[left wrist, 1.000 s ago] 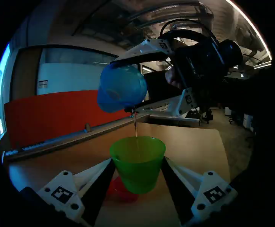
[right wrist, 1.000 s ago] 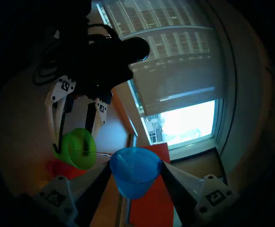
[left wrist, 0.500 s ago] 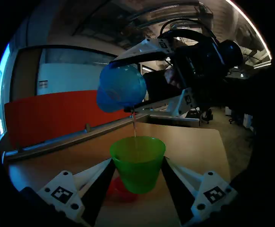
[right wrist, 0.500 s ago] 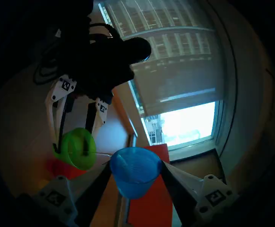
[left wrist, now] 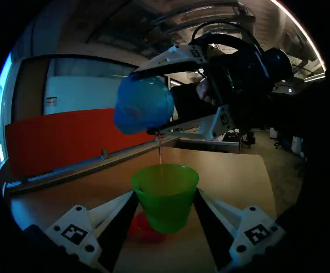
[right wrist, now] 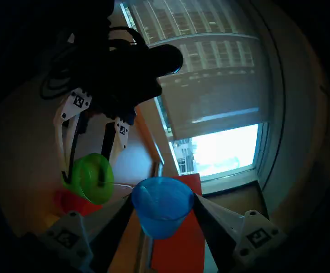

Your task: Pour water

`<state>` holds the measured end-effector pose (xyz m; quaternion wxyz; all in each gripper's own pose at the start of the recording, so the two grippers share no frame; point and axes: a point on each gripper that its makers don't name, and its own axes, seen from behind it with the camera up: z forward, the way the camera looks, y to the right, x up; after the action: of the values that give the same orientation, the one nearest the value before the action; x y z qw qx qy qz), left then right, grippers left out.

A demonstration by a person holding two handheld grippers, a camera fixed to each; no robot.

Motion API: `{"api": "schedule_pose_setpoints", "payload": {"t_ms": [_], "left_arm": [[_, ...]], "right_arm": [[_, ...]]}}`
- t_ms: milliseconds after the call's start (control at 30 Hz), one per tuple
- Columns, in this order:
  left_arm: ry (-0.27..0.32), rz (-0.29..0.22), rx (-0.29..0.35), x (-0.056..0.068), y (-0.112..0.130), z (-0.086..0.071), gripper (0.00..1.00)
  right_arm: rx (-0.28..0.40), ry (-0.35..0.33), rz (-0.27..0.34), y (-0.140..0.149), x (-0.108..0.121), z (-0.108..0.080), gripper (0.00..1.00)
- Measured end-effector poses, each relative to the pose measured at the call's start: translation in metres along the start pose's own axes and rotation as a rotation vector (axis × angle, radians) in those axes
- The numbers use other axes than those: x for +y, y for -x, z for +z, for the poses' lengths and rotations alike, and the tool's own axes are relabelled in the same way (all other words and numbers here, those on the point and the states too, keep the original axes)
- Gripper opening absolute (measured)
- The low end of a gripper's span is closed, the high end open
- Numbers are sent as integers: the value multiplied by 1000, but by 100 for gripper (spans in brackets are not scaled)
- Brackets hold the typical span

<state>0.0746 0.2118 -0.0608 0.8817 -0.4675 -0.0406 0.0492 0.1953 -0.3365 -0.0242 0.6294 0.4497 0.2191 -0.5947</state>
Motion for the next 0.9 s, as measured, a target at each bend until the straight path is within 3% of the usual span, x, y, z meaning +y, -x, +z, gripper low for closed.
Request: {"api": "schedule_pose_setpoints", "payload": {"t_ms": [900], "left_arm": [[-2, 3, -1, -1, 1, 0, 83]], "right_arm": [[-4, -11, -17, -2, -6, 2, 92]]}}
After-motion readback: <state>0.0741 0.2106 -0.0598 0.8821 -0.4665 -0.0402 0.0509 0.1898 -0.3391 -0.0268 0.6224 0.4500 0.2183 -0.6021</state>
